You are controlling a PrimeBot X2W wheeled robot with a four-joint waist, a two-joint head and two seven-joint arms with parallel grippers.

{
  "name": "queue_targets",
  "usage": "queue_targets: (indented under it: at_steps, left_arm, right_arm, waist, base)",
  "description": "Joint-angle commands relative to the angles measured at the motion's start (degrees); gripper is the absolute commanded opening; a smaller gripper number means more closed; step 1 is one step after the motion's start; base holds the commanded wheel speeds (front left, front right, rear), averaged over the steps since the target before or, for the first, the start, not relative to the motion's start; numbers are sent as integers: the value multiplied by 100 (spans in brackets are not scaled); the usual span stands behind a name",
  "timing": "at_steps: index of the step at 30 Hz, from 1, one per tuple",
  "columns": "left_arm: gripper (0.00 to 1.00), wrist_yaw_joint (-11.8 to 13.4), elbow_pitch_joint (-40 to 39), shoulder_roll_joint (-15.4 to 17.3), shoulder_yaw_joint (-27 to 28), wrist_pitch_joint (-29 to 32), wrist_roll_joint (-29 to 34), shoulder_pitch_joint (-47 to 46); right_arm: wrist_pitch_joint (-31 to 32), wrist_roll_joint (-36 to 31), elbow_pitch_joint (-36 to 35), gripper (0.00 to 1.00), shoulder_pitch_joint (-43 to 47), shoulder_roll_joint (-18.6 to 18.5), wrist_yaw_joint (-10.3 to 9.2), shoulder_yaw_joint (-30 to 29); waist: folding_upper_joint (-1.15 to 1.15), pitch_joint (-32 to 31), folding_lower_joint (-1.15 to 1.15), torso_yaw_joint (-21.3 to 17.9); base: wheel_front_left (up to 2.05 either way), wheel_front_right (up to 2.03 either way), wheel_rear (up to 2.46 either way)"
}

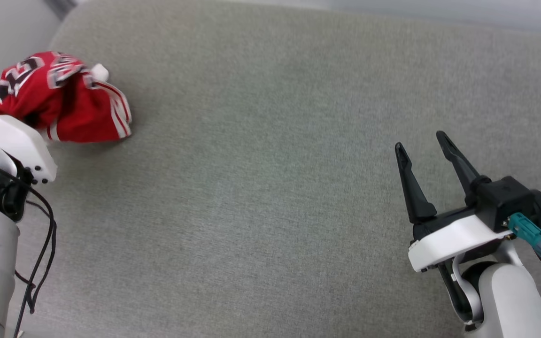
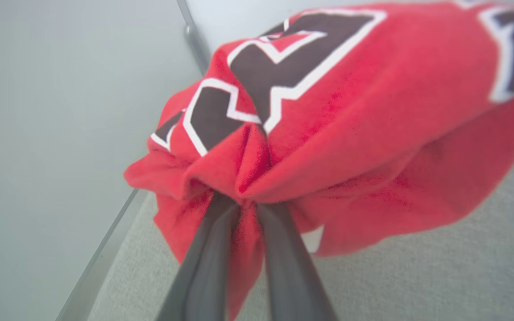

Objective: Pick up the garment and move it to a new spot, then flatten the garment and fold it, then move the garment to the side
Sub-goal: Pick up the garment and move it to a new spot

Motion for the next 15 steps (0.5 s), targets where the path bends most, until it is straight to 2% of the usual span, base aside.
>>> queue_targets:
  at_steps: [1,5,9,15]
  left_arm:
    - [0,36,-18,-11,5,-113,13,-26]
    - [0,116,-271,-47,-40,-874,152,-129]
    - [0,137,-572,-166,-75,-1351,182,-93]
    - [0,146,-1211,-458,-247,-1431,163,122]
  right_arm:
    - [-44,57,21,100,65,-4,-2,-6]
    - [-99,176,105,100,194,-3,-2,-32]
    - [-161,342,195,100,361,-4,-2,-66]
    - [-174,455,196,100,640,-3,-2,-172]
  waist:
    - [0,-270,-1,85]
    - [0,-651,-1,94]
    - [0,-1008,-1,8]
    - [0,-1409,-1,-272]
  base:
    - [0,0,0]
    - [0,0,0]
    - [0,0,0]
    - [0,0,0]
